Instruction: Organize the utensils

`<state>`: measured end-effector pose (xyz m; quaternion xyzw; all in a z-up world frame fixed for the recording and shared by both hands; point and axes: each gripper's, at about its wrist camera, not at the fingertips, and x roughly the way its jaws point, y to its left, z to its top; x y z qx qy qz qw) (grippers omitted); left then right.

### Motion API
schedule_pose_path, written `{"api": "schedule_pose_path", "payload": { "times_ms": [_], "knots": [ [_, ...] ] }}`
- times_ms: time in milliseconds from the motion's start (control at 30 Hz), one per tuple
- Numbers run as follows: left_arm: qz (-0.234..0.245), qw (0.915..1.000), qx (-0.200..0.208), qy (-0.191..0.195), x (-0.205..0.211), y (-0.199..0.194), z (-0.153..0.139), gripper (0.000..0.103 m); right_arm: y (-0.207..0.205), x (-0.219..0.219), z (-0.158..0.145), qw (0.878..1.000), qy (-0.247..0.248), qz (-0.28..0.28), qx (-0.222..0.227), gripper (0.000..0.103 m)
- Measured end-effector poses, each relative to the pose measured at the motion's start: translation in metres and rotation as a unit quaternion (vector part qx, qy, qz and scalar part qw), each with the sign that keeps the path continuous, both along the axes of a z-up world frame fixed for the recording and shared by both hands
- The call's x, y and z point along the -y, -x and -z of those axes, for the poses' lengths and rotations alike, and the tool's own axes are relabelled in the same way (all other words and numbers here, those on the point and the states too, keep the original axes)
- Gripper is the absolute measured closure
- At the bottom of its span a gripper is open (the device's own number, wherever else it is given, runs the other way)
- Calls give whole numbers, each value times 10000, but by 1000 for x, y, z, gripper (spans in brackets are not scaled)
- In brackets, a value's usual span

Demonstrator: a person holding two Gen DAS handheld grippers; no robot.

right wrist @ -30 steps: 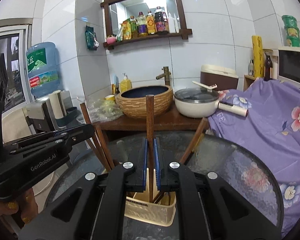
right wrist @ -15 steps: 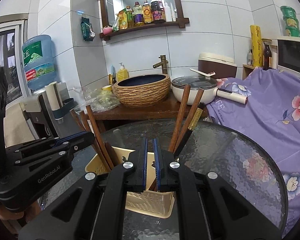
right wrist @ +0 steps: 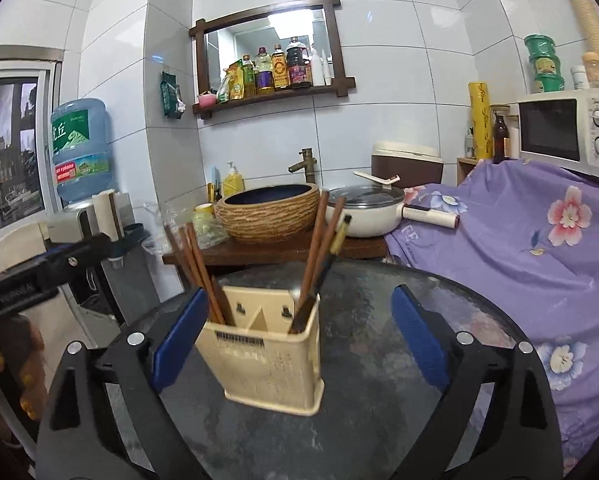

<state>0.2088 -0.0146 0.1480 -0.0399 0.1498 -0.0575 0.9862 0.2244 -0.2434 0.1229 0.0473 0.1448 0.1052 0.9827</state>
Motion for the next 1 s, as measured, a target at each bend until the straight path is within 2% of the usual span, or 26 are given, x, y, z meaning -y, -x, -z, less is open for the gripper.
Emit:
{"api": "schedule_pose_path", "payload": {
  "times_ms": [133, 233, 333, 500, 633, 767, 1000],
  "knots": [
    [-7, 9997, -134, -209, -12, 42, 31, 6, 39, 2, 22, 9998, 122, -74, -138, 6],
    [127, 9999, -16, 50, -29, 75, 58, 6, 75, 0, 38, 9997, 110, -173, -113, 6],
    [-173, 9995, -265, 3, -38, 103, 85, 6, 106, -5, 58, 9993, 200, -236, -208, 6],
    [-93, 9980, -608, -138, -34, 145, 113, 6, 167, -22, 93, 9984, 476, -154, -250, 6],
    [-76, 9933, -1021, -541, -16, 168, 135, 6, 209, -28, 110, 9976, 644, -51, -245, 6],
    [-105, 9915, -1085, -715, -6, 188, 140, 6, 239, -26, 109, 9967, 798, 115, -56, 6],
    [-139, 9972, -510, -534, -5, 221, 121, 6, 270, -24, 95, 9950, 877, 199, 440, 6]
  ]
}}
